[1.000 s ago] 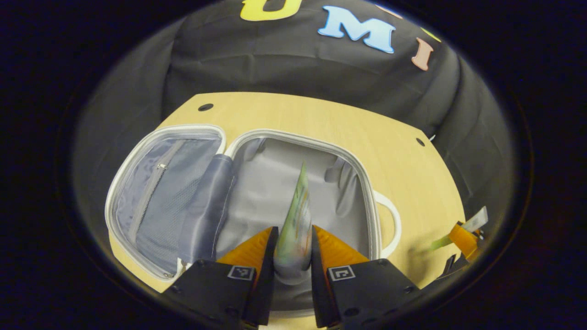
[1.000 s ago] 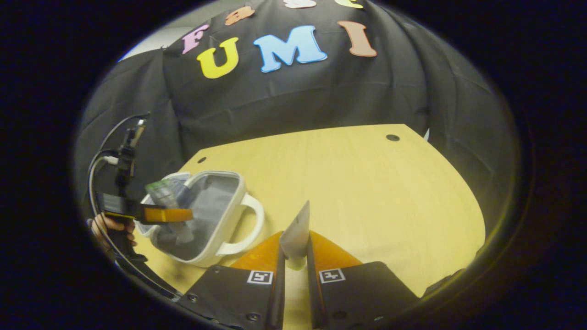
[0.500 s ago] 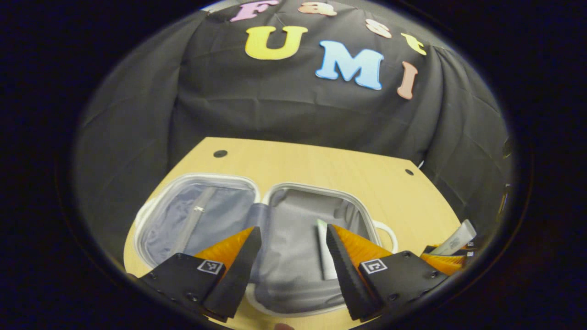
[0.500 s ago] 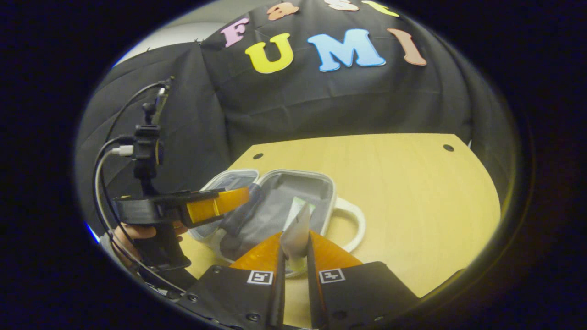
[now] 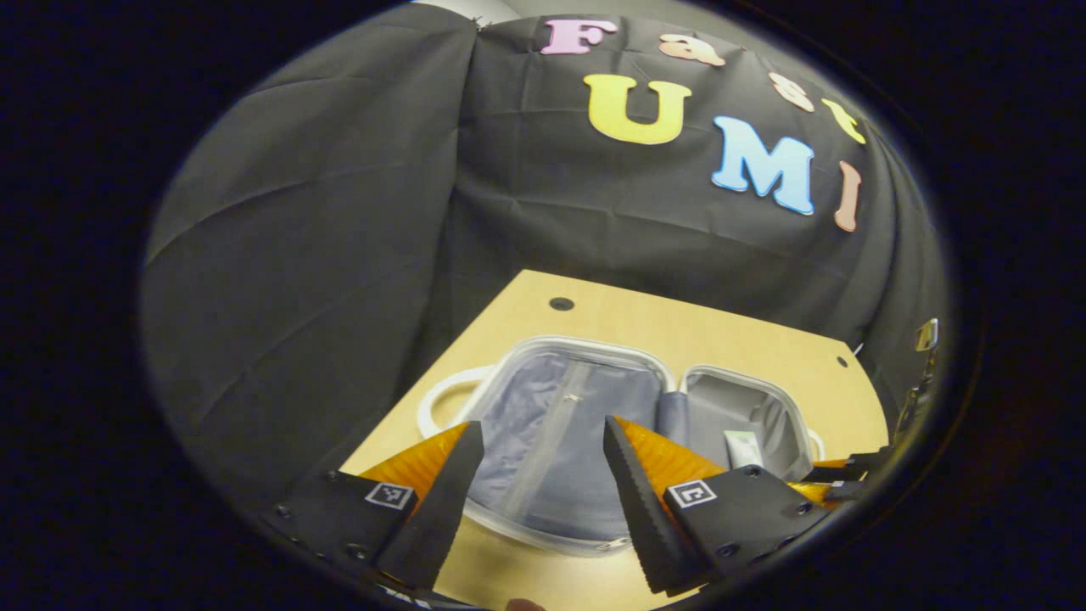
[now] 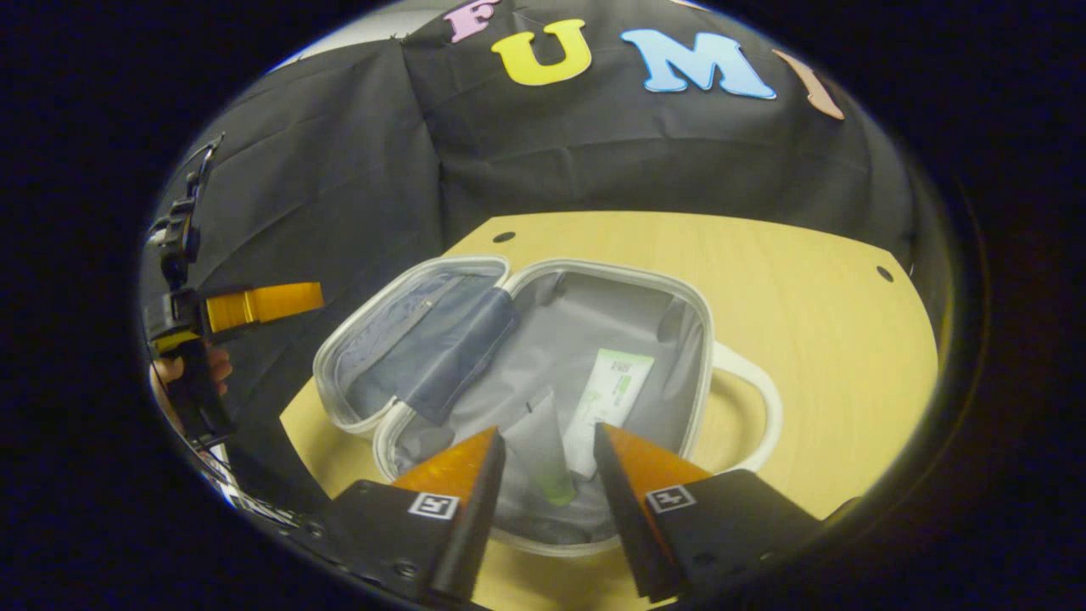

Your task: First open the suitcase, pack the skin care products into it, and then close the suitcase.

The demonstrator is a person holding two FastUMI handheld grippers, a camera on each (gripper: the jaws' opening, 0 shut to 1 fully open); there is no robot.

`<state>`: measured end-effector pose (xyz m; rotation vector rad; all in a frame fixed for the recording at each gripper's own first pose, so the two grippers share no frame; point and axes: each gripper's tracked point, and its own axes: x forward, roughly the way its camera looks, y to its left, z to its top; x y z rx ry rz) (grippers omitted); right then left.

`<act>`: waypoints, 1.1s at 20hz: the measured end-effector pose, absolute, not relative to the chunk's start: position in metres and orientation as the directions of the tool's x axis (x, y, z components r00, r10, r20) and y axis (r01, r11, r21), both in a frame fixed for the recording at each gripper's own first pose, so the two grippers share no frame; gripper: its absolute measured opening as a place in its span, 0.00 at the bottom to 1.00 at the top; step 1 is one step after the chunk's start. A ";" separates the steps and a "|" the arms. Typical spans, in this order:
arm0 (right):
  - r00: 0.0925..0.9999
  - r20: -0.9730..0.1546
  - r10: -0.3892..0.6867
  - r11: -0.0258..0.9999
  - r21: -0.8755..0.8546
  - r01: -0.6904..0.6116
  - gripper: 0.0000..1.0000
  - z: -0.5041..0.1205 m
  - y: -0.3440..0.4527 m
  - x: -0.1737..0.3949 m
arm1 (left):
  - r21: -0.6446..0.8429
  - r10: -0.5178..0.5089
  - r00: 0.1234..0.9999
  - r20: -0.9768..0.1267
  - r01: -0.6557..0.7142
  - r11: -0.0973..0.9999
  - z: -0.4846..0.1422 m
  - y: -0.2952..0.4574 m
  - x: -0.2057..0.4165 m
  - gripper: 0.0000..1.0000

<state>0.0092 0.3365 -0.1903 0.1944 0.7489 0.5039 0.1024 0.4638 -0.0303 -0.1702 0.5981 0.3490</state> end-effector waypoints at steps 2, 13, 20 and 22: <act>0.673 -0.560 0.484 0.875 0.317 -0.366 0.96 -0.174 0.330 0.014 | -0.034 0.305 0.762 -0.571 -0.394 0.919 -0.028 0.489 0.103 0.93; 0.828 -0.481 0.286 0.956 0.201 -0.214 0.95 -0.118 0.254 0.025 | -0.094 0.274 0.733 -0.623 -0.418 0.904 -0.051 0.593 0.125 0.98; 0.829 -0.527 0.188 0.979 0.173 -0.111 0.96 -0.122 0.224 0.024 | -0.421 0.016 0.670 -0.743 -0.485 0.767 -0.130 0.617 0.139 0.94; 0.825 -0.537 0.174 0.980 0.176 -0.092 0.96 -0.123 0.220 0.025 | -0.501 -0.026 0.678 -0.735 -0.517 0.694 -0.145 0.621 0.144 0.89</act>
